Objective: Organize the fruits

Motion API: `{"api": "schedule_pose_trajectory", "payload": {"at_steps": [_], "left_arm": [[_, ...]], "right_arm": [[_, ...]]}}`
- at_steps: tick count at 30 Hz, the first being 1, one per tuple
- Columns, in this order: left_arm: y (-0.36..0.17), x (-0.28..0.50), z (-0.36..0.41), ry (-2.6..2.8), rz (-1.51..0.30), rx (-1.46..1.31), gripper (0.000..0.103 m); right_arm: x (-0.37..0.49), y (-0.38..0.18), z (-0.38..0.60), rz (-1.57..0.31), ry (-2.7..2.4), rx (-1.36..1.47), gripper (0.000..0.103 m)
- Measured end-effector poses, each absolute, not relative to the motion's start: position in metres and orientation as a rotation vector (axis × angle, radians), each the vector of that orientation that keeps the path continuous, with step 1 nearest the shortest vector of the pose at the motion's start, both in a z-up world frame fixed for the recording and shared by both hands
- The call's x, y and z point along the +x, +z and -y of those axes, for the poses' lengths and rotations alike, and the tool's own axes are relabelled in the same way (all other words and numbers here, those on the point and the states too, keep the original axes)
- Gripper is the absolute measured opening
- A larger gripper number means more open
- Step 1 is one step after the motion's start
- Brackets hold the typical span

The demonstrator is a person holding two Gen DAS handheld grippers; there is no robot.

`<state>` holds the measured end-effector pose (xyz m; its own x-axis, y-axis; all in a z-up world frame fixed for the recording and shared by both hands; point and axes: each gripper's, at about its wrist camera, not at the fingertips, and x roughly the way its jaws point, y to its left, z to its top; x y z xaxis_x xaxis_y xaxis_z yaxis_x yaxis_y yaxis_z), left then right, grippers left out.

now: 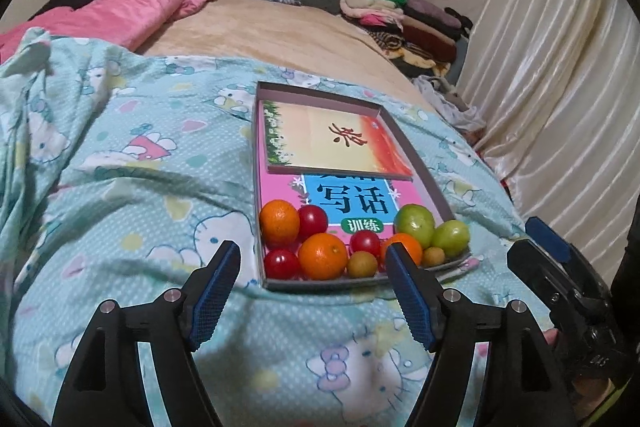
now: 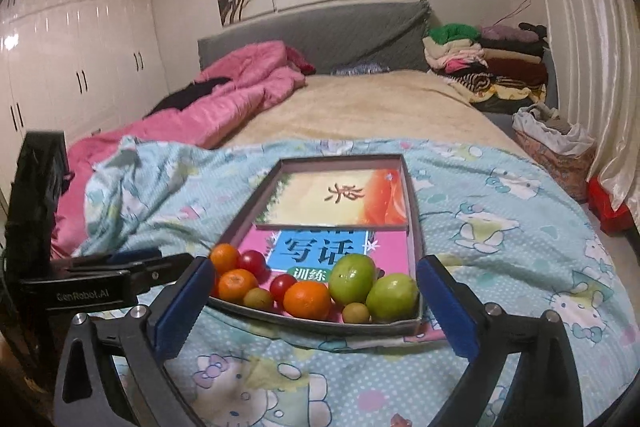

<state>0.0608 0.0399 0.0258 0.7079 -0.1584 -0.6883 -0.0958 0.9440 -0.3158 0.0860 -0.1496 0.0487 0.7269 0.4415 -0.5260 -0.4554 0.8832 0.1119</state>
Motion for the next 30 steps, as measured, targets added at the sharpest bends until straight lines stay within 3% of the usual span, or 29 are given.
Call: {"api": "schedule_pose_trajectory", "payload": {"at_steps": [15,30], "left_arm": [[0.005,0.011,-0.015,0.067,-0.921,-0.313,0.076],[0.008,0.011,-0.006,0.029,-0.884,-0.274,0.076]], "right_arm": [[0.044,0.033,0.165,-0.717,0.469,-0.019,0.102],[0.047,0.026,0.162,-0.716,0.465,-0.028,0.102]]}}
